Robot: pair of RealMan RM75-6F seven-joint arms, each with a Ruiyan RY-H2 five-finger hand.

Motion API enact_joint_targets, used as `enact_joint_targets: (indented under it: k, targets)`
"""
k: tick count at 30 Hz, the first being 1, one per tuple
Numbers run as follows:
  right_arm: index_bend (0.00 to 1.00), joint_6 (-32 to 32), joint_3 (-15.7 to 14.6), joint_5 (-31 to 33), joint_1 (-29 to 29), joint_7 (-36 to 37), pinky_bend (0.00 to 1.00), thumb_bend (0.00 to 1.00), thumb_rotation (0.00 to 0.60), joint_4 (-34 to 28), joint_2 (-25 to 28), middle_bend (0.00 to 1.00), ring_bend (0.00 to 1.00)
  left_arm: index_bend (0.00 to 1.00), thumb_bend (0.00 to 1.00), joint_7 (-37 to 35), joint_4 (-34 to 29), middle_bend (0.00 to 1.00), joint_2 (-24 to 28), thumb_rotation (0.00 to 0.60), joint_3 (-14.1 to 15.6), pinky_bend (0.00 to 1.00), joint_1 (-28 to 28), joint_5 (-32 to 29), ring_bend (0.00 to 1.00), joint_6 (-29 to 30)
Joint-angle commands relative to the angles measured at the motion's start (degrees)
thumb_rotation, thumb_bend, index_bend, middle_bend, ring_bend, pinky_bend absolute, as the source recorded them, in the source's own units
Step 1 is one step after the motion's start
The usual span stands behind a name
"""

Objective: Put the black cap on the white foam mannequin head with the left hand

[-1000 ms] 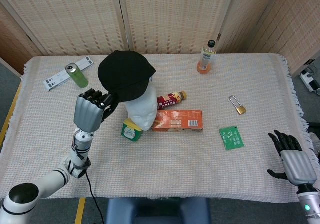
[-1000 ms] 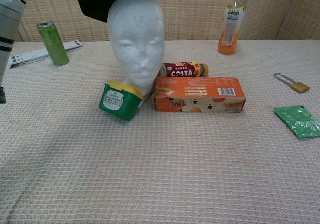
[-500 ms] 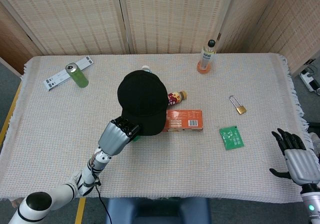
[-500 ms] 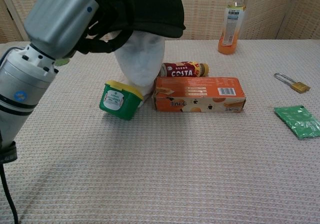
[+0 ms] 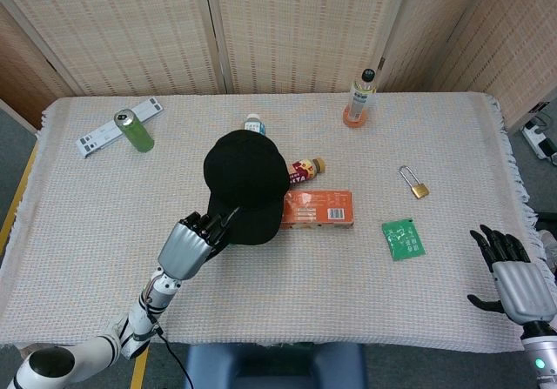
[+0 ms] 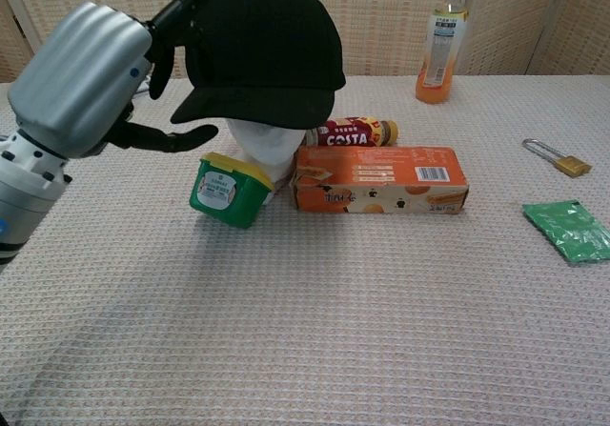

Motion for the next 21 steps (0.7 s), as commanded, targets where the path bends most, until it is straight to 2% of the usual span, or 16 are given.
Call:
enact_joint_targets:
  k: [1, 4, 7, 10, 12, 15, 18, 21]
  targets:
    - [0.0, 0.6, -0.2, -0.7, -0.2, 0.1, 0.0, 0.04, 0.6, -0.2, 0.0, 0.0, 0.0, 0.0, 0.14, 2.7, -9.7, 0.26, 7.2, 0.6, 2.6, 0.49, 6.4, -3.2, 0.33, -2.4]
    - [0.0, 1.4, -0.4, -1.6, -0.6, 0.4, 0.0, 0.04, 0.6, -0.3, 0.0, 0.0, 0.0, 0.04, 0.12, 5.0, -26.4, 0.24, 20.6, 0.6, 7.6, 0.3, 12.4, -5.5, 0.23, -4.8]
    - [0.0, 2.3, -0.4, -2.5, -0.8, 0.8, 0.0, 0.04, 0.6, -0.2, -0.2, 0.0, 0.0, 0.08, 0.09, 5.0, -38.3, 0.23, 31.8, 0.6, 11.3, 0.21, 15.8, -8.0, 0.15, -7.3]
    - [0.0, 3.9, -0.4, -4.0, -1.2, 1.0, 0.0, 0.04, 0.6, 0.2, -0.8, 0.0, 0.0, 0.1, 0.08, 2.9, -45.4, 0.2, 39.7, 0.6, 13.6, 0.17, 19.3, -10.7, 0.11, -8.0]
    - [0.0, 4.8, -0.5, -5.0, -1.5, 1.2, 0.0, 0.04, 0.6, 0.5, -1.4, 0.0, 0.0, 0.1, 0.08, 0.8, -47.2, 0.19, 42.9, 0.6, 14.3, 0.16, 21.8, -12.4, 0.1, -7.5]
    - [0.0, 5.3, -0.5, -5.5, -1.6, 1.1, 0.0, 0.04, 0.6, 0.9, -1.9, 0.0, 0.0, 0.11, 0.09, -1.5, -46.9, 0.19, 45.0, 0.6, 14.2, 0.16, 24.7, -14.6, 0.08, -7.0]
    - [0.0, 5.1, -0.4, -5.4, -1.5, 0.5, 0.0, 0.04, 0.6, 1.1, -2.6, 0.0, 0.0, 0.11, 0.09, -2.0, -45.8, 0.18, 45.7, 0.6, 12.7, 0.15, 27.2, -17.5, 0.07, -7.1]
    - [0.0, 4.6, -0.5, -5.3, -1.3, -0.1, 0.0, 0.04, 0.6, 1.1, -3.0, 0.0, 0.0, 0.11, 0.1, -3.0, -45.7, 0.17, 46.0, 0.6, 11.3, 0.14, 27.8, -16.4, 0.06, -6.5]
